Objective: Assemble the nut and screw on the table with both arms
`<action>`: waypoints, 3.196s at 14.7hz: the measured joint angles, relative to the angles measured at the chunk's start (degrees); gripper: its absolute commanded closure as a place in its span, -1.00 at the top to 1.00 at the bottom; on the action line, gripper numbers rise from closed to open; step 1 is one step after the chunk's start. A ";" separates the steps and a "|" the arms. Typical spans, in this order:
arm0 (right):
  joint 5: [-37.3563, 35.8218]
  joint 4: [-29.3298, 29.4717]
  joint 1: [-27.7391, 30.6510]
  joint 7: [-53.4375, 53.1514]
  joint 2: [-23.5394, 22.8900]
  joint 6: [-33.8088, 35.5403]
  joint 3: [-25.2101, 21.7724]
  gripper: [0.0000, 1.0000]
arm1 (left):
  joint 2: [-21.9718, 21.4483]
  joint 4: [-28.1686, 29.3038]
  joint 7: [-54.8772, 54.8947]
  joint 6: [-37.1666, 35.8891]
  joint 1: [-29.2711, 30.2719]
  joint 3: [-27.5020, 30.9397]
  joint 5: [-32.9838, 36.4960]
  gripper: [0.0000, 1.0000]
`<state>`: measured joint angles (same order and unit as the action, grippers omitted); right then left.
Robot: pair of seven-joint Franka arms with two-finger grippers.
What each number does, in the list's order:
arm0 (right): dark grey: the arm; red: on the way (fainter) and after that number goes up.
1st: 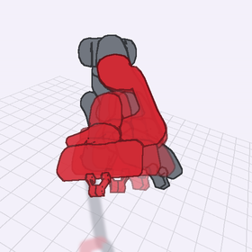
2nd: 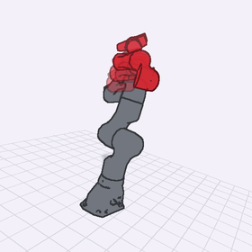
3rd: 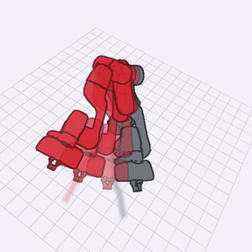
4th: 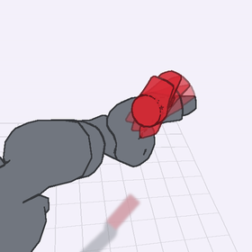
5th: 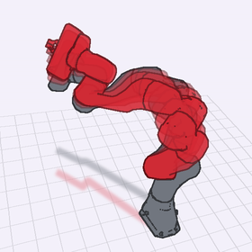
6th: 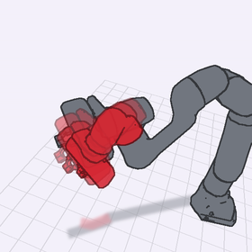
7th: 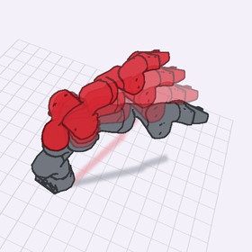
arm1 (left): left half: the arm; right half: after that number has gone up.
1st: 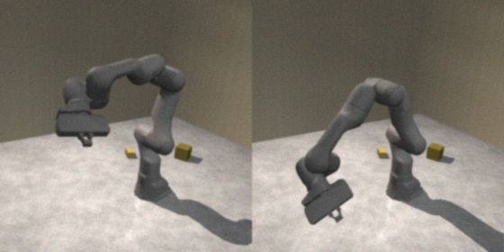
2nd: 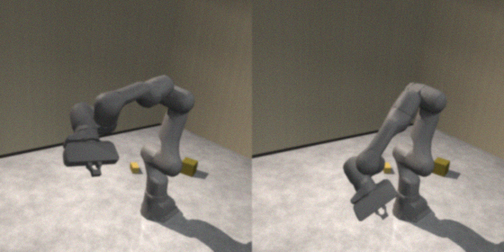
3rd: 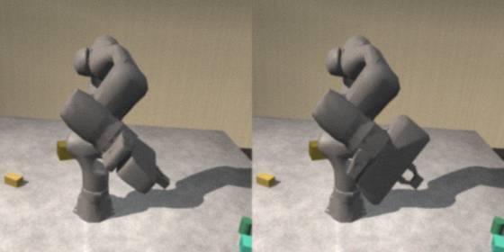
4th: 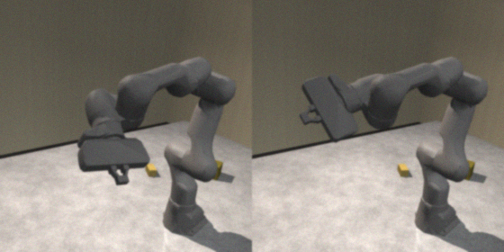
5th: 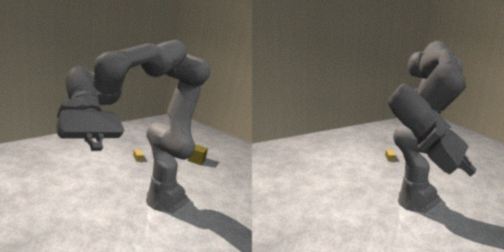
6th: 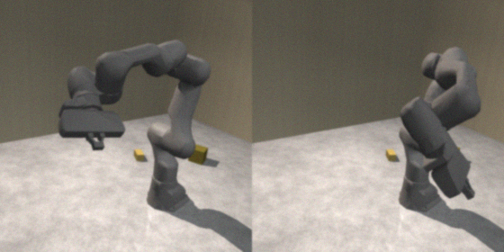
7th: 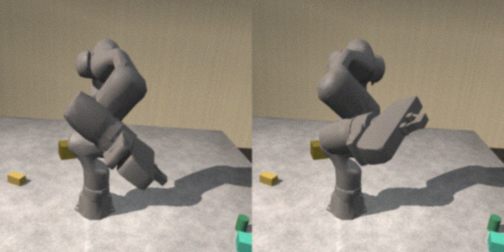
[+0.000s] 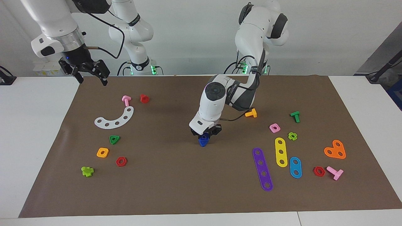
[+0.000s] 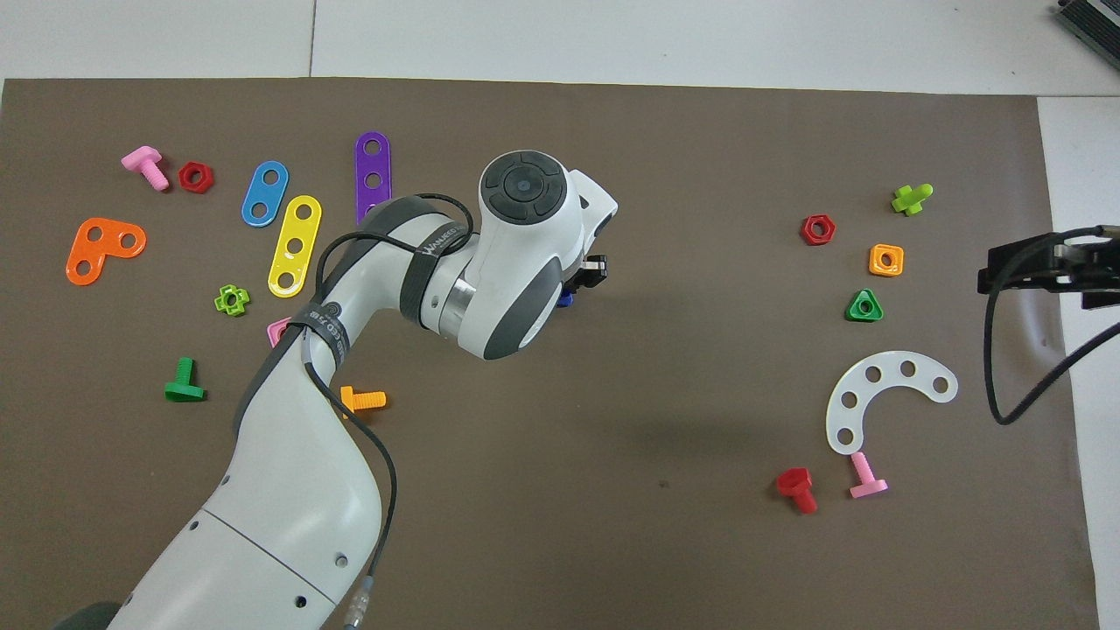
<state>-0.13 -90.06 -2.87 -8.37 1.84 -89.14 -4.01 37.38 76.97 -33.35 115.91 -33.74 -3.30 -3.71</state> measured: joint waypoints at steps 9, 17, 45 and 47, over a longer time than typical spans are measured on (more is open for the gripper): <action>0.00 0.00 0.00 0.00 0.00 0.00 0.00 1.00 | 0.57 0.62 -0.19 0.80 -0.04 -0.03 0.29 -0.63; 0.00 0.00 0.00 0.00 0.00 0.00 0.00 1.00 | 0.86 2.20 -0.26 3.12 -0.04 0.31 0.77 0.48; 0.01 0.07 0.02 2.74 0.02 0.04 0.01 1.00 | -13.98 -1.60 30.16 -15.88 29.00 4.51 0.90 0.55; 0.01 0.07 -0.01 2.74 0.02 0.04 0.02 1.00 | -17.57 1.05 30.16 -18.87 28.93 4.14 0.91 0.55</action>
<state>-0.13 -90.00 -2.88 -5.63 1.86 -89.11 -3.99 19.81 78.03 -3.19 97.04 -4.81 0.84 -2.80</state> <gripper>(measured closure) 0.000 0.220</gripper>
